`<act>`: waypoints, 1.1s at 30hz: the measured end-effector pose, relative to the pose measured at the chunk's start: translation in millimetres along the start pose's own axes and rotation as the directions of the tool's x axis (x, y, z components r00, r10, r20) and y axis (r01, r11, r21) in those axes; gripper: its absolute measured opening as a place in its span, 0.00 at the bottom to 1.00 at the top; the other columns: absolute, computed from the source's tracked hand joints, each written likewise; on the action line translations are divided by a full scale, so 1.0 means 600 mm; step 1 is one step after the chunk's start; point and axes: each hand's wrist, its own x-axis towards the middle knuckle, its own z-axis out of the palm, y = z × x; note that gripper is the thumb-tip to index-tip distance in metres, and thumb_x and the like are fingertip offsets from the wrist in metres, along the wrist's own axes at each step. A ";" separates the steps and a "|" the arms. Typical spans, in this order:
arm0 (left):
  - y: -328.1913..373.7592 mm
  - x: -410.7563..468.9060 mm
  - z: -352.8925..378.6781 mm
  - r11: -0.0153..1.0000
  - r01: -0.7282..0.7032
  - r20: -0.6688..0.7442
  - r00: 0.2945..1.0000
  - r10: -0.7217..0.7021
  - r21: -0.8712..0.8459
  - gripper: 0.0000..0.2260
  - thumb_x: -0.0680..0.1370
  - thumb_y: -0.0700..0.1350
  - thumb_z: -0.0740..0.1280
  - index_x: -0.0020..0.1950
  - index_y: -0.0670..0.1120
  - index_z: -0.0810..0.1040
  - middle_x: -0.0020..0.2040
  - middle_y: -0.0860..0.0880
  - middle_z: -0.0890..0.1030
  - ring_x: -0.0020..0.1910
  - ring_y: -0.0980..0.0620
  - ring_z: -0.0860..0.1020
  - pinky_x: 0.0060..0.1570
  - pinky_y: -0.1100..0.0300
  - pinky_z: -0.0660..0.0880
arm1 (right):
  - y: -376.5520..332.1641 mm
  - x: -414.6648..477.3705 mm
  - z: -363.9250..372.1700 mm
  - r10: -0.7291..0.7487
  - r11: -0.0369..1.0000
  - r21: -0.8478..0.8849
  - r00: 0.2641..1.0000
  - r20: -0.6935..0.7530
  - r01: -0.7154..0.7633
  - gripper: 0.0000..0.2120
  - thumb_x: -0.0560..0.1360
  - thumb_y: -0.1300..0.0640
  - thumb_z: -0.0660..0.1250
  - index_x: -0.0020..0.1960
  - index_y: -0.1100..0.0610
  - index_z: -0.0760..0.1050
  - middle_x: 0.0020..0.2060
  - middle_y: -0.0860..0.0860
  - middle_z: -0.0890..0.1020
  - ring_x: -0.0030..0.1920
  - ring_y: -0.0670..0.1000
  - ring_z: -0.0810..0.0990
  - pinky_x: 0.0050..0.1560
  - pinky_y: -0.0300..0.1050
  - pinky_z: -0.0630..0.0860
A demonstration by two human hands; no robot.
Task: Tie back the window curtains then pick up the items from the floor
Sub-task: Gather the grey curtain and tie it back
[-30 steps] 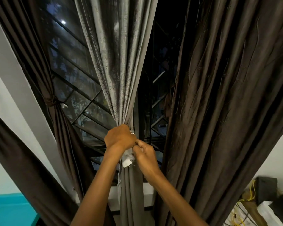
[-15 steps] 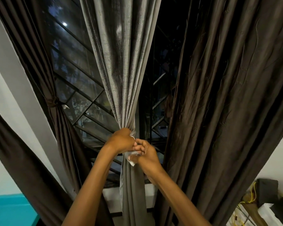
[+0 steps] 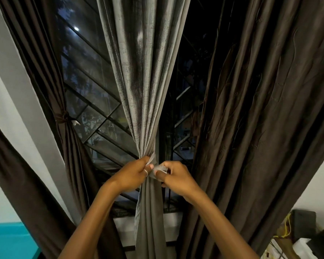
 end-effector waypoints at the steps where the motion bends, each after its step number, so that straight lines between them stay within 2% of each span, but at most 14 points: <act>1: -0.006 -0.002 0.000 1.000 -0.018 -0.001 1.000 0.018 -0.011 0.10 0.84 0.54 0.58 0.56 0.52 0.76 0.52 0.49 0.82 0.53 0.50 0.81 0.58 0.43 0.77 | -0.007 0.002 -0.008 -0.005 1.000 0.012 1.000 0.003 0.005 0.07 0.78 0.54 0.70 0.45 0.56 0.81 0.39 0.54 0.85 0.42 0.50 0.85 0.45 0.54 0.85; 3: -0.015 -0.007 0.001 0.998 -0.051 -0.008 0.999 0.051 -0.024 0.11 0.83 0.57 0.56 0.55 0.55 0.77 0.51 0.51 0.82 0.53 0.52 0.81 0.57 0.42 0.77 | -0.022 0.006 -0.021 -0.056 0.997 0.055 0.998 0.025 0.055 0.07 0.78 0.54 0.72 0.46 0.58 0.81 0.38 0.53 0.84 0.41 0.49 0.86 0.44 0.52 0.86; 6: -0.014 -0.014 0.003 0.991 -0.094 -0.045 0.995 0.090 -0.092 0.14 0.84 0.58 0.57 0.54 0.55 0.80 0.50 0.52 0.83 0.52 0.52 0.82 0.57 0.43 0.78 | -0.038 0.013 -0.036 -0.139 0.979 0.157 0.988 0.060 0.129 0.05 0.77 0.58 0.74 0.49 0.61 0.81 0.41 0.55 0.86 0.42 0.51 0.87 0.49 0.52 0.85; 8: -0.012 -0.017 0.004 0.980 -0.120 -0.064 0.992 0.111 -0.162 0.20 0.81 0.66 0.57 0.54 0.54 0.82 0.50 0.51 0.84 0.53 0.52 0.82 0.59 0.45 0.77 | -0.040 0.020 -0.040 -0.165 0.967 0.206 0.985 0.057 0.150 0.07 0.76 0.62 0.74 0.52 0.62 0.81 0.44 0.55 0.87 0.44 0.52 0.86 0.53 0.52 0.84; 10: -0.012 -0.015 0.005 0.979 -0.103 -0.051 0.994 0.096 -0.174 0.25 0.75 0.72 0.60 0.54 0.54 0.81 0.50 0.51 0.83 0.52 0.53 0.82 0.58 0.48 0.78 | -0.039 0.027 -0.039 -0.189 0.967 0.178 0.982 0.028 0.182 0.06 0.76 0.62 0.74 0.53 0.61 0.82 0.45 0.55 0.87 0.45 0.52 0.86 0.54 0.53 0.84; 11: -0.010 -0.012 0.007 0.984 -0.098 -0.029 0.995 0.095 -0.147 0.23 0.74 0.71 0.63 0.55 0.54 0.80 0.49 0.51 0.83 0.51 0.54 0.82 0.56 0.51 0.79 | -0.038 0.028 -0.037 -0.196 0.966 0.175 0.980 0.015 0.190 0.06 0.77 0.62 0.73 0.53 0.61 0.82 0.45 0.56 0.87 0.45 0.52 0.86 0.54 0.52 0.84; 13: -0.009 -0.006 0.013 0.994 -0.101 -0.028 0.995 0.099 -0.052 0.15 0.75 0.63 0.70 0.54 0.54 0.78 0.46 0.53 0.82 0.45 0.59 0.81 0.46 0.63 0.78 | -0.036 0.032 -0.031 -0.192 0.962 0.197 0.981 -0.017 0.191 0.05 0.78 0.63 0.72 0.53 0.61 0.81 0.45 0.57 0.86 0.45 0.54 0.86 0.54 0.54 0.84; 15: -0.014 -0.001 0.017 0.994 -0.106 -0.075 0.991 0.108 0.036 0.11 0.76 0.56 0.73 0.52 0.53 0.77 0.44 0.54 0.81 0.42 0.60 0.79 0.41 0.67 0.75 | -0.030 0.037 -0.025 -0.209 0.961 0.175 0.977 -0.049 0.214 0.03 0.79 0.62 0.70 0.52 0.58 0.81 0.43 0.56 0.86 0.45 0.56 0.86 0.53 0.57 0.84; 18: -0.023 0.002 0.017 0.987 -0.108 -0.121 0.985 0.122 0.117 0.08 0.78 0.51 0.71 0.55 0.51 0.78 0.45 0.54 0.81 0.44 0.59 0.80 0.45 0.61 0.78 | -0.020 0.042 -0.017 -0.292 0.954 0.046 0.954 -0.065 0.295 0.02 0.81 0.58 0.68 0.52 0.52 0.79 0.41 0.53 0.85 0.40 0.52 0.85 0.47 0.55 0.83; 21: -0.032 0.004 0.014 0.981 -0.121 -0.144 0.979 0.143 0.149 0.07 0.79 0.50 0.69 0.56 0.51 0.78 0.44 0.54 0.82 0.43 0.59 0.80 0.46 0.55 0.79 | -0.018 0.039 -0.012 -0.377 0.926 -0.035 0.925 -0.057 0.375 0.02 0.82 0.57 0.66 0.54 0.52 0.76 0.44 0.49 0.83 0.37 0.50 0.84 0.41 0.53 0.83; 24: -0.037 0.004 0.011 0.977 -0.137 -0.152 0.975 0.162 0.165 0.07 0.80 0.52 0.67 0.56 0.53 0.78 0.44 0.54 0.83 0.43 0.58 0.81 0.45 0.54 0.79 | -0.015 0.040 -0.011 -0.458 0.886 -0.099 0.888 -0.040 0.453 0.02 0.83 0.55 0.65 0.55 0.51 0.75 0.47 0.45 0.81 0.40 0.49 0.82 0.40 0.52 0.80; 27: -0.040 0.004 0.012 0.975 -0.143 -0.171 0.970 0.172 0.170 0.05 0.80 0.51 0.68 0.53 0.53 0.78 0.40 0.55 0.81 0.39 0.59 0.80 0.41 0.56 0.78 | -0.012 0.041 -0.009 -0.517 0.844 -0.187 0.856 -0.034 0.502 0.03 0.83 0.54 0.63 0.56 0.51 0.74 0.50 0.42 0.79 0.47 0.46 0.80 0.42 0.44 0.76; 30: -0.038 0.000 0.014 0.971 -0.138 -0.193 0.965 0.176 0.193 0.04 0.80 0.50 0.68 0.54 0.52 0.79 0.37 0.55 0.79 0.38 0.61 0.79 0.38 0.64 0.74 | -0.008 0.040 -0.007 -0.517 0.837 -0.217 0.856 -0.010 0.503 0.04 0.84 0.52 0.62 0.57 0.48 0.73 0.51 0.41 0.78 0.49 0.46 0.80 0.45 0.51 0.78; 33: -0.036 -0.001 0.013 0.968 -0.147 -0.196 0.963 0.187 0.202 0.04 0.80 0.49 0.68 0.54 0.52 0.78 0.41 0.54 0.81 0.39 0.59 0.80 0.40 0.57 0.78 | -0.007 0.042 -0.011 -0.483 0.840 -0.256 0.874 0.052 0.479 0.04 0.84 0.49 0.58 0.58 0.46 0.69 0.48 0.44 0.81 0.45 0.47 0.82 0.42 0.58 0.79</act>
